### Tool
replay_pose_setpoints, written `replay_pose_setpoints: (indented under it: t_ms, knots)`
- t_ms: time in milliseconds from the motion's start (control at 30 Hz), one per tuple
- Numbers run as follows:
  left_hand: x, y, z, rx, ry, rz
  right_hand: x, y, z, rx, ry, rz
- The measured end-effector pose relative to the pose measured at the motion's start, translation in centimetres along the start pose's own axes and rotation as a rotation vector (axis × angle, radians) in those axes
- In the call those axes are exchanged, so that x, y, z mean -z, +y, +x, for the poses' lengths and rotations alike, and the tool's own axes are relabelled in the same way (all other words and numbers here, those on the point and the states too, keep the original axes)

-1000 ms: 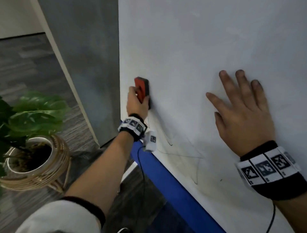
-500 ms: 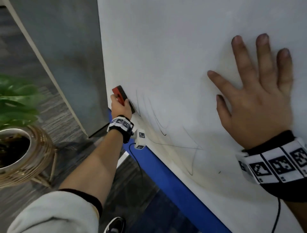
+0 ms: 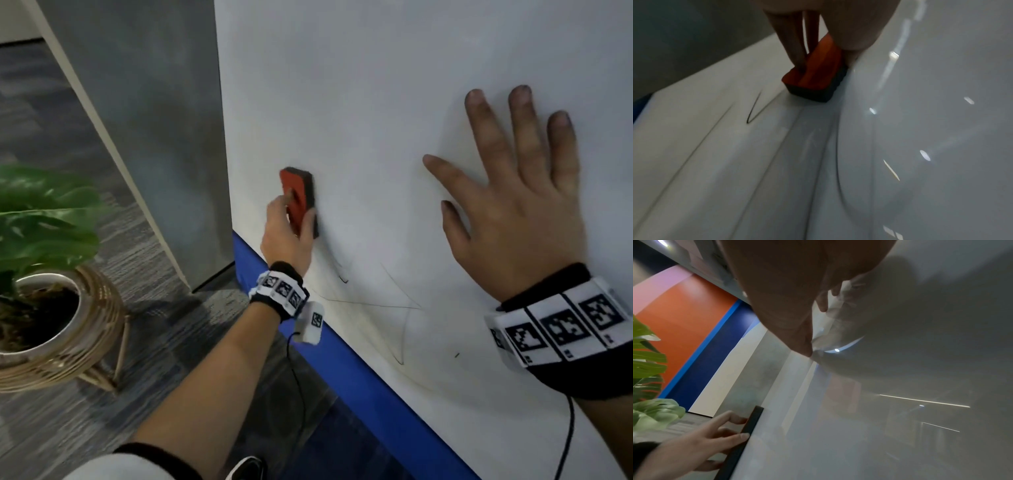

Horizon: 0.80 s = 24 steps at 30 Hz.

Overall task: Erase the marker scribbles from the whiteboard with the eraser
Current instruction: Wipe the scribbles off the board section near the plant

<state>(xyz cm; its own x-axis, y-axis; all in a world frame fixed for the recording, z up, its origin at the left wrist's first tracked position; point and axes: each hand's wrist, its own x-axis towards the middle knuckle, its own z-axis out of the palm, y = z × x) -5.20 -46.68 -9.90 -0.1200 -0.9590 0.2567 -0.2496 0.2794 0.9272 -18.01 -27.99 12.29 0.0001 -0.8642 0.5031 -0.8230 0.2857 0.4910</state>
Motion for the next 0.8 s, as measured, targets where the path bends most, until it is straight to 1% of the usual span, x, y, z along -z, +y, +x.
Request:
replay_pose_setpoints:
  t_ms: [67, 133, 167, 233, 267, 300, 333, 400, 467, 533, 567, 600, 667, 733, 800]
  knots:
    - [0.2, -0.7, 2.9, 0.147, 0.082, 0.035, 0.0, 0.0, -0.1, 0.006, -0.004, -0.010]
    - [0.3, -2.1, 4.9, 0.228, 0.082, 0.090, 0.0, 0.0, -0.2, 0.011, -0.004, -0.023]
    - [0.1, -3.8, 5.5, 0.281, 0.069, 0.099, 0.0, 0.0, -0.2, 0.013, -0.001, -0.031]
    - [-0.4, -7.4, 5.3, 0.502, -0.033, 0.057, -0.1, 0.1, -0.3, 0.017, 0.004, -0.045]
    - [-0.9, -9.1, 4.3, 0.627, -0.100, 0.026, -0.1, 0.1, -0.3, 0.020, 0.004, -0.050]
    - [-1.4, -10.5, 2.9, 0.721, -0.154, -0.001, -0.2, 0.1, -0.3, 0.023, 0.003, -0.054]
    - [-1.9, -11.3, 1.2, 0.766, -0.193, 0.010, -0.3, 0.1, -0.4, 0.025, 0.005, -0.057]
    - [-2.9, -11.2, -1.9, 0.778, -0.236, 0.072, -0.4, 0.2, -0.4, 0.028, 0.011, -0.066]
    - [-3.2, -9.5, -3.6, 0.768, -0.218, 0.059, -0.4, 0.3, -0.4, 0.035, 0.010, -0.071]
    - [-2.9, -7.6, -3.2, 0.691, -0.137, 0.038, -0.3, 0.4, -0.4, 0.037, 0.004, -0.067]
    - [-2.6, -6.6, -2.6, 0.617, -0.083, 0.036, -0.3, 0.3, -0.4, 0.030, 0.003, -0.065]
    - [-2.3, -5.3, -2.2, 0.510, -0.037, 0.036, -0.3, 0.2, -0.4, 0.022, 0.005, -0.064]
    - [-1.8, -2.0, -2.6, 0.224, 0.028, 0.047, -0.2, -0.1, -0.4, 0.002, 0.008, -0.064]
    - [-1.8, 1.1, -4.7, -0.063, 0.020, 0.056, -0.3, -0.5, -0.3, -0.013, 0.010, -0.059]
    - [-2.3, 2.8, -7.5, -0.291, -0.017, 0.086, -0.3, -0.7, -0.3, -0.019, 0.008, -0.051]
